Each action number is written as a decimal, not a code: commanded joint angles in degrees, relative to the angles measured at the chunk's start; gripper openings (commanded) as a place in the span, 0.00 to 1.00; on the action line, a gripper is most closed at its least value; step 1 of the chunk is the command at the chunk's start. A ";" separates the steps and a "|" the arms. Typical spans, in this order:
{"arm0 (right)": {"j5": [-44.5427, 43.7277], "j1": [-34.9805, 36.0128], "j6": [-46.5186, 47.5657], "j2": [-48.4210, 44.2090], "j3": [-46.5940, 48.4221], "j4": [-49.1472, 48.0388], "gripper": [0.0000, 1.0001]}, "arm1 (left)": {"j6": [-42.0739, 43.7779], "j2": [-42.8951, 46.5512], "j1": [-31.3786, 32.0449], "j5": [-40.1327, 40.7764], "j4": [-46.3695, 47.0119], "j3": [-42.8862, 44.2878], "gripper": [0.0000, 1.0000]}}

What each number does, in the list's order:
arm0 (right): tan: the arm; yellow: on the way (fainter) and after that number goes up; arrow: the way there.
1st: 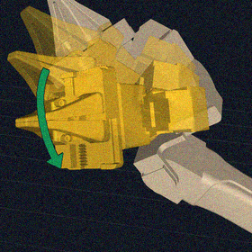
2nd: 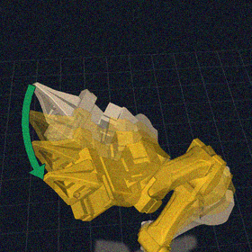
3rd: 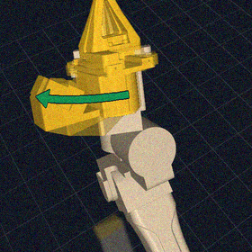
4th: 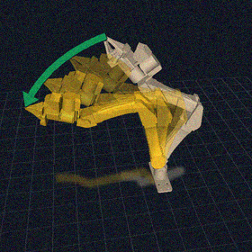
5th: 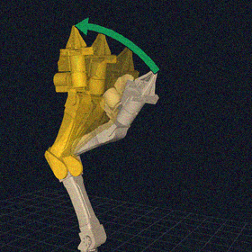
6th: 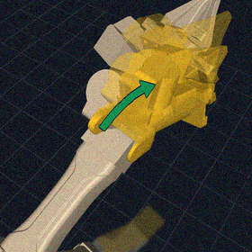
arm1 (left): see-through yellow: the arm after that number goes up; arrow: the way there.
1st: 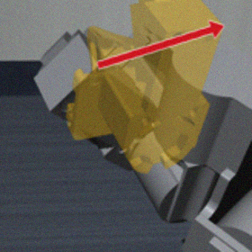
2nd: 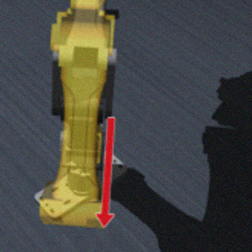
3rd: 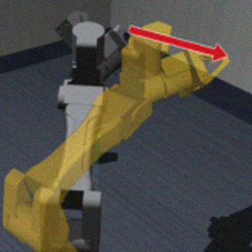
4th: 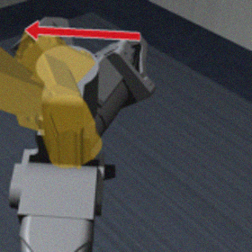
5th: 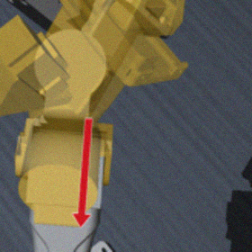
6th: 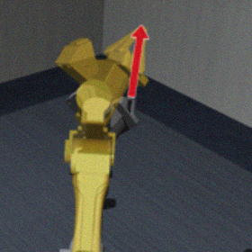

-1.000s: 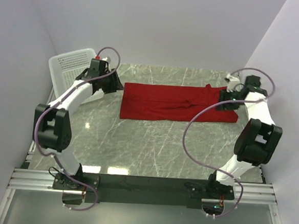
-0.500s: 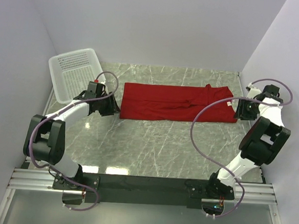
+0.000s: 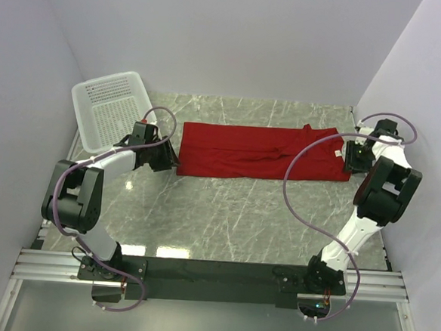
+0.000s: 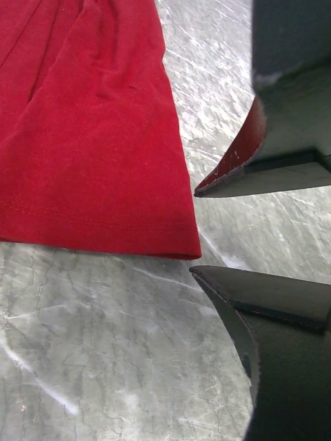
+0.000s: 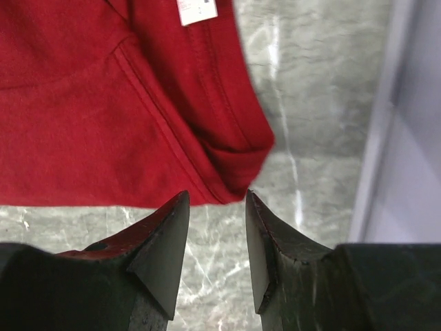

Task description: Fold and stack the t-shirts

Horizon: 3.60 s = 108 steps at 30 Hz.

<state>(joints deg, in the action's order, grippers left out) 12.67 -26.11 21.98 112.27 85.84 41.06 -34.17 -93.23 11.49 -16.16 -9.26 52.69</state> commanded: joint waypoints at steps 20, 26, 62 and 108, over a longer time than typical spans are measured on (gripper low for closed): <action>0.95 2.11 1.23 5.77 6.62 1.92 0.36 | 1.12 -5.82 -0.06 1.22 0.30 3.65 0.48; 1.66 2.11 1.14 5.68 5.92 1.92 0.36 | 2.62 -6.09 0.03 2.54 -0.76 4.79 0.48; 1.66 1.33 1.75 2.17 1.52 0.08 0.00 | 6.49 -3.36 1.61 0.17 -2.52 4.89 0.01; 5.18 0.53 2.54 3.66 2.57 -0.98 0.39 | 5.26 -3.80 1.43 -1.50 -1.20 3.13 0.01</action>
<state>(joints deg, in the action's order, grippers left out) 18.85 -25.52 25.12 114.96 85.93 39.81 -29.34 -96.64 12.84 -16.69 -10.98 53.82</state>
